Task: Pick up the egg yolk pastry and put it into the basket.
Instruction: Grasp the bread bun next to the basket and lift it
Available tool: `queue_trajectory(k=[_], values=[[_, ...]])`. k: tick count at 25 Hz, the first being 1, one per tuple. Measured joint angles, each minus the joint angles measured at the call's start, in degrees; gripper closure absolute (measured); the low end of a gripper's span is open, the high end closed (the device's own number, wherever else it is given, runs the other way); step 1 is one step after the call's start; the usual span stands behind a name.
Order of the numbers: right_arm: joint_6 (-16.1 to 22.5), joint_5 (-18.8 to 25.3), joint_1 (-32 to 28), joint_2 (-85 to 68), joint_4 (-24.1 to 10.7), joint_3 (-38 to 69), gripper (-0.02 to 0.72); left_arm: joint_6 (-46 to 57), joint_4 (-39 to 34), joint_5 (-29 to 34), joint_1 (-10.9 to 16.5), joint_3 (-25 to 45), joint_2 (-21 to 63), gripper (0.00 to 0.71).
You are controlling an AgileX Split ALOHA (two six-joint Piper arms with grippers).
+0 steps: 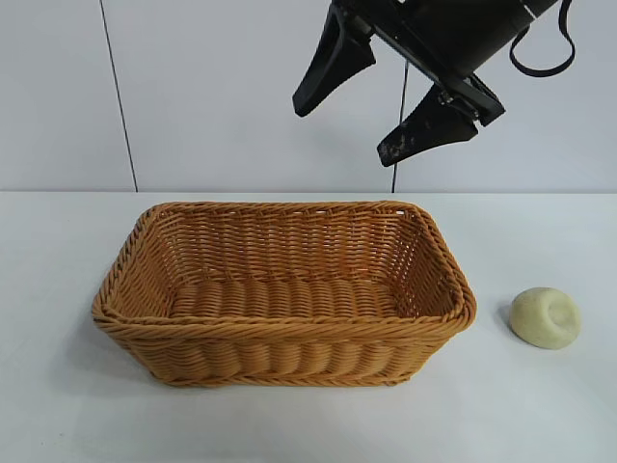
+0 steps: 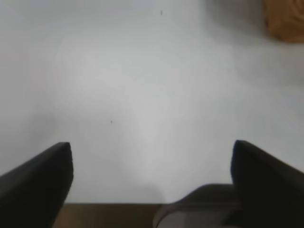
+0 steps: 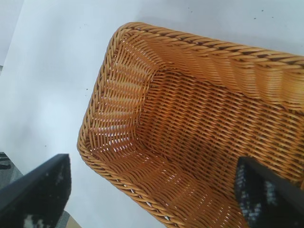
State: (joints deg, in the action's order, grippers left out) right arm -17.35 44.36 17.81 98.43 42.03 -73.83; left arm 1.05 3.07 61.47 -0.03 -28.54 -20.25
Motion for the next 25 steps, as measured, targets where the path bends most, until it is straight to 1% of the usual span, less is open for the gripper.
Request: queue_trajectory(k=[3,5,17,19,20,22,23,25], values=[[0.0,0.0,0.0,0.0,0.0,0.0,0.062,0.0,0.0,-0.3,0.0,0.0,5.9,0.016],[0.0,0.0,0.0,0.0,0.0,0.0,0.062,0.0,0.0,-0.3,0.0,0.0,8.3,0.016],[0.1,0.0,0.0,0.0,0.0,0.0,0.062,0.0,0.0,-0.4,0.0,0.3,20.0,0.016],[0.4,0.0,0.0,0.0,-0.1,0.0,0.062,0.0,0.0,-0.3,0.0,0.3,20.4,0.016],[0.7,0.0,0.0,0.0,-0.8,0.0,0.062,0.0,0.1,-0.3,0.0,0.3,20.5,0.016],[1.8,0.3,-0.3,0.0,-3.2,-0.1,0.062,0.0,0.1,-0.3,0.0,0.3,20.6,0.016],[3.1,0.7,-0.7,0.0,-5.6,-0.2,0.062,0.0,0.1,-0.3,0.0,0.3,20.6,0.016],[6.5,2.2,-2.1,0.0,-11.4,-1.0,0.062,0.0,0.1,-0.3,0.0,0.3,20.6,0.016]])
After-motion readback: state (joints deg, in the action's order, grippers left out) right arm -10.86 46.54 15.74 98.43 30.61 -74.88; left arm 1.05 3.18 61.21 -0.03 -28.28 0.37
